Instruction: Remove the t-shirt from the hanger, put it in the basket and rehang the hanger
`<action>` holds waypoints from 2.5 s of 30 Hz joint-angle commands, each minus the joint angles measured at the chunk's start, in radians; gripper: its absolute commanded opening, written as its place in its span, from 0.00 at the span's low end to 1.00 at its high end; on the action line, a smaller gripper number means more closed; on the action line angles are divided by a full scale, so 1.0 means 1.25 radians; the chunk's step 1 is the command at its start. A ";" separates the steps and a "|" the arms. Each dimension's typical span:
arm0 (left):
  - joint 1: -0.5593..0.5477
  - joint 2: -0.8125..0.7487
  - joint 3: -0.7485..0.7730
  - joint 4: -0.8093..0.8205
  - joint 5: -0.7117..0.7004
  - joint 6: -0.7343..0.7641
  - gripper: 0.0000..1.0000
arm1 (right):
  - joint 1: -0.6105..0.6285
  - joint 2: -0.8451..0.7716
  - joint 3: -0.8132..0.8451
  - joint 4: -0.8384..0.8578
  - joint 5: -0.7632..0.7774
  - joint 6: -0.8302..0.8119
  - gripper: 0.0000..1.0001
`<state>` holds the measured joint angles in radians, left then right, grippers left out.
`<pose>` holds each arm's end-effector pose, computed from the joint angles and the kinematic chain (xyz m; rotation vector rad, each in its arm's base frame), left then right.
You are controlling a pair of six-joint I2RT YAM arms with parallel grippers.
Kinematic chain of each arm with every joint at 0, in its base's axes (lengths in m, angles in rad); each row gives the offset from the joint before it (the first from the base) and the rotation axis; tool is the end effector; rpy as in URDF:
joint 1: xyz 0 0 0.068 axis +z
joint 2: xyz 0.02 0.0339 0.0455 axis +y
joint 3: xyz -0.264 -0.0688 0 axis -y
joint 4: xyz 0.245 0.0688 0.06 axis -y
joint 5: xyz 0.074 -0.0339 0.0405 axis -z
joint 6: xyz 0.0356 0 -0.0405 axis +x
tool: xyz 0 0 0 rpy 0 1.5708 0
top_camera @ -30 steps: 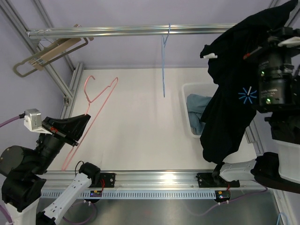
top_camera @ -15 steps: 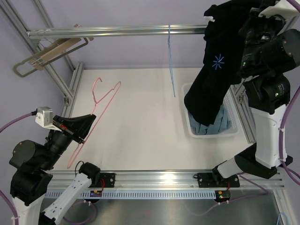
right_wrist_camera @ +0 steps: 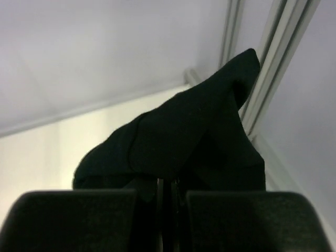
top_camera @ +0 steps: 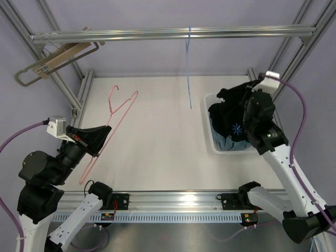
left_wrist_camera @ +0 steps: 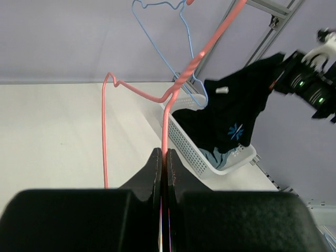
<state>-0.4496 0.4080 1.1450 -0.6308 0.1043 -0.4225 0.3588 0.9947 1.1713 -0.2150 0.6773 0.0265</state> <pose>0.0232 -0.0153 0.4389 0.1082 1.5104 -0.7817 0.2031 0.0523 0.4331 0.2569 1.5855 -0.2456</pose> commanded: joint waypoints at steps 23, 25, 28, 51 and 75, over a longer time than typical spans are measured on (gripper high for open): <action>0.001 0.255 0.093 0.181 -0.036 -0.020 0.00 | -0.005 -0.334 -0.322 -0.257 -0.159 0.479 0.95; 0.001 0.275 0.117 0.200 -0.039 -0.023 0.00 | -0.005 -0.365 -0.292 -0.277 -0.205 0.461 0.87; 0.001 0.329 0.161 0.228 -0.036 -0.036 0.00 | -0.005 -0.382 -0.250 -0.329 -0.283 0.439 0.47; 0.033 0.848 0.500 0.344 -0.028 -0.101 0.00 | -0.004 -0.498 -0.222 -0.328 -0.533 0.396 0.01; 0.099 0.882 0.400 0.411 0.091 -0.222 0.09 | -0.004 -0.459 -0.240 -0.265 -0.613 0.418 0.00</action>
<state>-0.3389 1.5143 1.6577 -0.2173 0.2310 -0.6575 0.3569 0.4259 0.8646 -0.5842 -0.0475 0.5560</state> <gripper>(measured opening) 0.057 0.011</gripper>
